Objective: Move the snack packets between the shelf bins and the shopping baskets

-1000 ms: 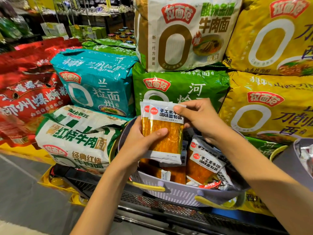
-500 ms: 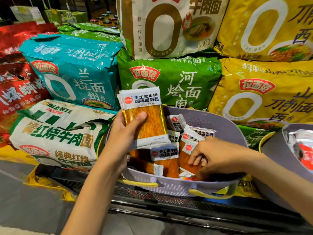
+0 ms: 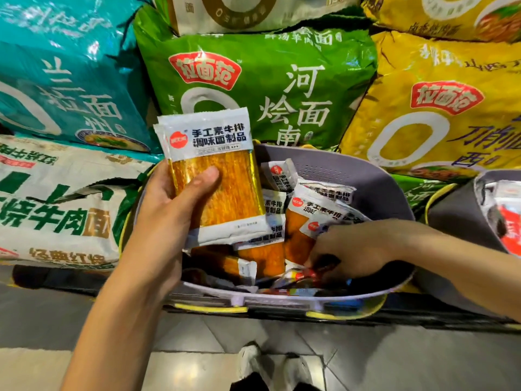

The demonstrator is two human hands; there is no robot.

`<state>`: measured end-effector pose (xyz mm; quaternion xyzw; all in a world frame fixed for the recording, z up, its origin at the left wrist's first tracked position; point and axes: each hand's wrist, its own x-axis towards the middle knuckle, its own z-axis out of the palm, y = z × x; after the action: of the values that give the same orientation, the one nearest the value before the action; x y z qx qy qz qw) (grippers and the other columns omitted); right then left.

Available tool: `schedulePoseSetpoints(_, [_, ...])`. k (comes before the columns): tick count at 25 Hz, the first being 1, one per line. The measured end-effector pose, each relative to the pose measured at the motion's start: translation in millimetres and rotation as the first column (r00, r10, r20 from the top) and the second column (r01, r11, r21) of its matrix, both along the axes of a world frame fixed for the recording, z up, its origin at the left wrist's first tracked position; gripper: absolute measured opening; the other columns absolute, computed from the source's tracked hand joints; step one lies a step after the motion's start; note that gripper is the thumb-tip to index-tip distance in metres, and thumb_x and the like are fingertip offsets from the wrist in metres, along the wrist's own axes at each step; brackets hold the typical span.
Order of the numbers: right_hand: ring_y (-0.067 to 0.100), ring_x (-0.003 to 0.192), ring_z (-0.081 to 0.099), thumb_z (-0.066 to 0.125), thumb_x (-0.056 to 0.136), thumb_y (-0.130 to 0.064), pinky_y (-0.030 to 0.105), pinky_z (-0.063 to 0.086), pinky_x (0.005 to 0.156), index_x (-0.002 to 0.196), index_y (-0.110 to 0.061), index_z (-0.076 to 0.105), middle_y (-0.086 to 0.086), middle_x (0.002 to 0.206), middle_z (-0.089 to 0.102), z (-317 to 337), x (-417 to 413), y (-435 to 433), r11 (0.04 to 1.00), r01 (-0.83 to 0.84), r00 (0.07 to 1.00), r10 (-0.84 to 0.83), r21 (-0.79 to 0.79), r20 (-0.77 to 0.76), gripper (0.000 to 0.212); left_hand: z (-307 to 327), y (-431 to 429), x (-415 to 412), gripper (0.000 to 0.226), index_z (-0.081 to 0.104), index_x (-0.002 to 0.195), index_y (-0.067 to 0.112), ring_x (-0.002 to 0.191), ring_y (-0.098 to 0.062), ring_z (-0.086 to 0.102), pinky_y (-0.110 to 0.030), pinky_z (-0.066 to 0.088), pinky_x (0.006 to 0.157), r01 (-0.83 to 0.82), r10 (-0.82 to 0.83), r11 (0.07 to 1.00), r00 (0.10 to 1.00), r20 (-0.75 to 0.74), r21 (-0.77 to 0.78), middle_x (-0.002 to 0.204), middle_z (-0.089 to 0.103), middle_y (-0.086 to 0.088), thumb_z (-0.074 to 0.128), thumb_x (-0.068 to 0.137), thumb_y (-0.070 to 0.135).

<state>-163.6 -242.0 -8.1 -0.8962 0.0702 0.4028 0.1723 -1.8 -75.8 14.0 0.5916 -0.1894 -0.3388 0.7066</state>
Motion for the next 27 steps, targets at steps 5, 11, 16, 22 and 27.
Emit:
schedulePoseSetpoints(5, [0.018,0.099,0.059,0.046,0.095,-0.02,0.035,0.043,0.091,0.11,-0.011,0.064,0.002,0.109,0.066,-6,2,-5,0.999,0.047,0.991,-0.05,0.021,0.123,0.024,-1,-3,1,0.047,0.058,0.117,0.021,0.084,-0.005,0.07,-0.018,0.054,0.061,-0.018,0.018,1.0,1.0,-0.007,-0.001,0.093,0.073,0.009,0.06,0.07,0.028])
schedulePoseSetpoints(11, [0.014,0.099,0.058,0.044,0.097,-0.018,0.027,0.041,0.09,0.115,-0.017,0.063,-0.002,0.11,0.065,5,0,-3,0.987,0.158,0.948,-0.149,-0.009,0.283,0.027,-1,-4,1,0.041,0.059,0.108,0.021,0.079,-0.003,0.069,-0.017,0.053,0.061,-0.037,0.036,0.999,0.999,-0.008,-0.036,0.084,0.074,0.012,0.06,0.068,0.027])
schedulePoseSetpoints(16, [0.016,0.069,0.057,0.046,0.098,-0.011,0.036,0.044,0.067,0.084,0.002,0.064,0.016,0.079,0.065,36,5,-9,0.898,0.379,0.768,-0.441,0.226,0.465,0.026,-1,-4,0,0.036,0.059,0.107,0.021,0.078,-0.002,0.069,-0.017,0.054,0.061,-0.067,0.063,0.993,0.997,-0.05,-0.096,0.083,0.074,0.012,0.061,0.071,0.023])
schedulePoseSetpoints(22, [0.01,0.064,0.066,0.064,0.084,-0.005,0.017,0.052,0.057,0.091,-0.015,0.064,0.005,0.08,0.07,55,38,-1,0.473,0.539,0.462,-0.858,0.697,0.225,0.012,4,3,9,0.032,0.057,0.101,0.022,0.072,-0.001,0.068,-0.019,0.054,0.058,-0.229,0.217,0.956,0.972,-0.085,-0.182,0.076,0.072,0.013,0.063,0.07,0.026])
schedulePoseSetpoints(27, [0.001,0.047,0.049,0.065,0.075,0.003,0.02,0.041,0.048,0.072,-0.016,0.055,-0.001,0.06,0.057,26,85,14,0.833,0.43,0.618,-0.553,0.348,0.558,0.022,6,5,14,0.023,0.056,0.105,0.022,0.076,-0.003,0.068,-0.022,0.055,0.064,-0.275,0.264,0.935,0.961,-0.076,-0.224,0.079,0.072,0.012,0.056,0.082,0.02])
